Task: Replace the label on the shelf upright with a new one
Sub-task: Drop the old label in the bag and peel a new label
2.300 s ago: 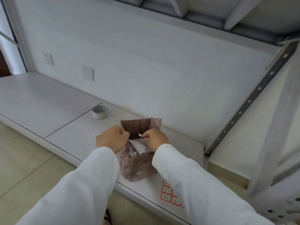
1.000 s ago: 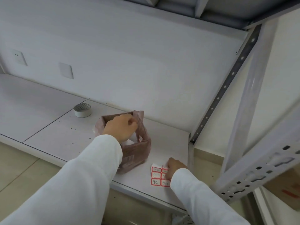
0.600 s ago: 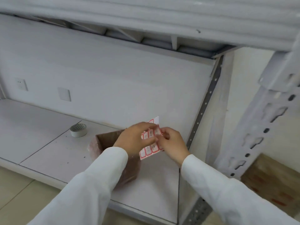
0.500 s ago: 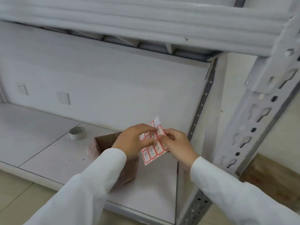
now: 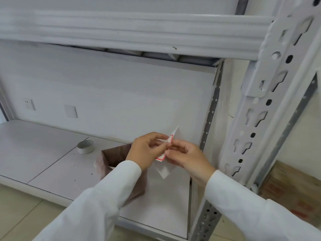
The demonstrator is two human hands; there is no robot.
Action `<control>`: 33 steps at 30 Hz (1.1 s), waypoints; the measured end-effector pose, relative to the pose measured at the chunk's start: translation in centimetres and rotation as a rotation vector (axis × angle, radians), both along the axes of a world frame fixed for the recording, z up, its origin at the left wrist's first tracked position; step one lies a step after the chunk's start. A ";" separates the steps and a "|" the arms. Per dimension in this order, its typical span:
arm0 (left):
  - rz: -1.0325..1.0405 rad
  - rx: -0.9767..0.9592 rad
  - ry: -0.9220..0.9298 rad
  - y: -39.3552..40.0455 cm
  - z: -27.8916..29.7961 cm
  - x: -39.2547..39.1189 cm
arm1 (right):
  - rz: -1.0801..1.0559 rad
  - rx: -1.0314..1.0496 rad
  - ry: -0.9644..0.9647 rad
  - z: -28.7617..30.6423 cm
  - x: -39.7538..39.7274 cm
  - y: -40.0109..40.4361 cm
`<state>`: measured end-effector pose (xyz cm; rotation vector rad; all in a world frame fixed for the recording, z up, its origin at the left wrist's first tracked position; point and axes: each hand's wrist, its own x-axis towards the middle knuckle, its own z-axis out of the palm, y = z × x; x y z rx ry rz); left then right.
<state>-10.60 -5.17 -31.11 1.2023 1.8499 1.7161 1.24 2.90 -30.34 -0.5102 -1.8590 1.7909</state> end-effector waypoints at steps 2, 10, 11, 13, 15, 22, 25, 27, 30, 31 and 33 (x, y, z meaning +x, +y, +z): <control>0.016 -0.021 -0.017 0.0 -0.2 0.1 | -0.015 0.081 -0.029 -0.1 0.1 0.1; -0.046 -0.047 0.063 0.2 -0.9 0.5 | -0.106 0.060 -0.077 -0.7 0.0 0.2; -0.044 -0.048 0.072 0.3 -1.0 0.6 | -0.110 0.059 -0.079 -0.8 -0.1 0.2; -0.003 -0.063 0.092 0.4 -1.1 0.5 | -0.105 0.065 -0.096 -0.9 -0.1 0.1; 0.040 -0.090 0.062 0.4 -1.1 0.3 | -0.070 0.099 -0.142 -1.1 -0.1 0.1; 0.096 -0.068 0.193 0.5 -1.5 0.5 | -0.046 0.283 -0.230 -2.0 -0.5 0.1; 0.060 -0.043 0.229 0.4 -1.3 0.6 | -0.141 0.333 -0.179 -2.0 -0.7 0.4; 0.036 -0.073 0.244 0.4 -1.3 0.5 | -0.192 0.407 -0.163 -2.0 -0.7 0.7; 0.069 -0.150 0.287 0.4 -1.5 0.2 | -0.196 0.526 -0.204 -1.9 -0.4 0.8; 0.086 -0.166 0.316 0.5 -1.6 0.1 | -0.190 0.551 -0.216 -1.9 -0.4 0.8; 0.095 -0.167 0.353 0.4 -1.6 0.1 | -0.181 0.613 -0.232 -2.0 -0.3 0.8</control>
